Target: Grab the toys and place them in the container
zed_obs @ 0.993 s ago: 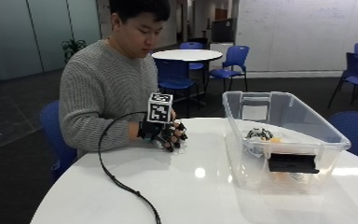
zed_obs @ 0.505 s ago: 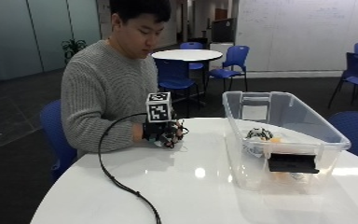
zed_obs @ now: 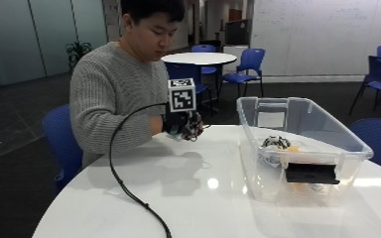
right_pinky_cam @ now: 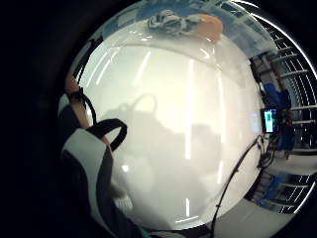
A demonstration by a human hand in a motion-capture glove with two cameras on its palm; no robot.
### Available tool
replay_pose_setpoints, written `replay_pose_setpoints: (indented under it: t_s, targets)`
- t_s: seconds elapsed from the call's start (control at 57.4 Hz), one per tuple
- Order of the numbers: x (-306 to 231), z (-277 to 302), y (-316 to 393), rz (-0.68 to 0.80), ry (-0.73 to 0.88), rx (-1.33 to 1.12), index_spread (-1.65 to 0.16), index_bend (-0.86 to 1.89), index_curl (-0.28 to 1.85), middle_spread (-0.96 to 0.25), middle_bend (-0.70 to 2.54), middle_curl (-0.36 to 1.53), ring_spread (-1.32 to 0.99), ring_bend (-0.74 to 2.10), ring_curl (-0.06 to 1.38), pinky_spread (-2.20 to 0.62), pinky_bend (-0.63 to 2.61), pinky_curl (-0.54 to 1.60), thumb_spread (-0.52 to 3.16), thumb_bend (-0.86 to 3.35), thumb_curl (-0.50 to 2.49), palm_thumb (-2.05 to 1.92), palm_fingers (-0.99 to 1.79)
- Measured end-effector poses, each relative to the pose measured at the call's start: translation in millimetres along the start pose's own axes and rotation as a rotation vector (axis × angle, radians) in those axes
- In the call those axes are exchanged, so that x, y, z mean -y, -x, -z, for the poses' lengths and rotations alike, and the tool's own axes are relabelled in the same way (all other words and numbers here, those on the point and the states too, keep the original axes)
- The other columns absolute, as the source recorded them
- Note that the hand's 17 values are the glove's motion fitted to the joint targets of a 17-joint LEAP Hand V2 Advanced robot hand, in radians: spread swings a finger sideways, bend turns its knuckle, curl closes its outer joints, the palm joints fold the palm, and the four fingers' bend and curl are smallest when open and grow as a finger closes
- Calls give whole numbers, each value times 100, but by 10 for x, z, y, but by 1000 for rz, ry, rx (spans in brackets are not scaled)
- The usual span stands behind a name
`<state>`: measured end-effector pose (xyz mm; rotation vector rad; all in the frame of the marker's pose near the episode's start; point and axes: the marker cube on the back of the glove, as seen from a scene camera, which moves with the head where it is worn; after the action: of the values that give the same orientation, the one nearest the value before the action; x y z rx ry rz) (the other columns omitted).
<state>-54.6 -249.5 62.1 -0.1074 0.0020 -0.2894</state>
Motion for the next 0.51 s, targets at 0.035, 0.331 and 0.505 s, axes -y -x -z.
replay_pose_setpoints:
  t_s: [0.035, 0.331, 0.505]
  targets:
    - [98, 153, -18, 37, -17, 16, -39, 41, 27, -24, 65, 64, -46, 121, 64, -43, 104, 43, 49, 10, 92, 68, 102]
    - [1630, 1309, -114, 36, -157, 13, -39, 36, 33, -25, 62, 70, -47, 121, 66, -43, 105, 47, 32, 8, 104, 67, 97]
    - [2275, 1267, -35, 69, -93, -69, -40, 33, 37, -25, 61, 73, -47, 121, 67, -44, 105, 48, 26, 7, 110, 66, 96]
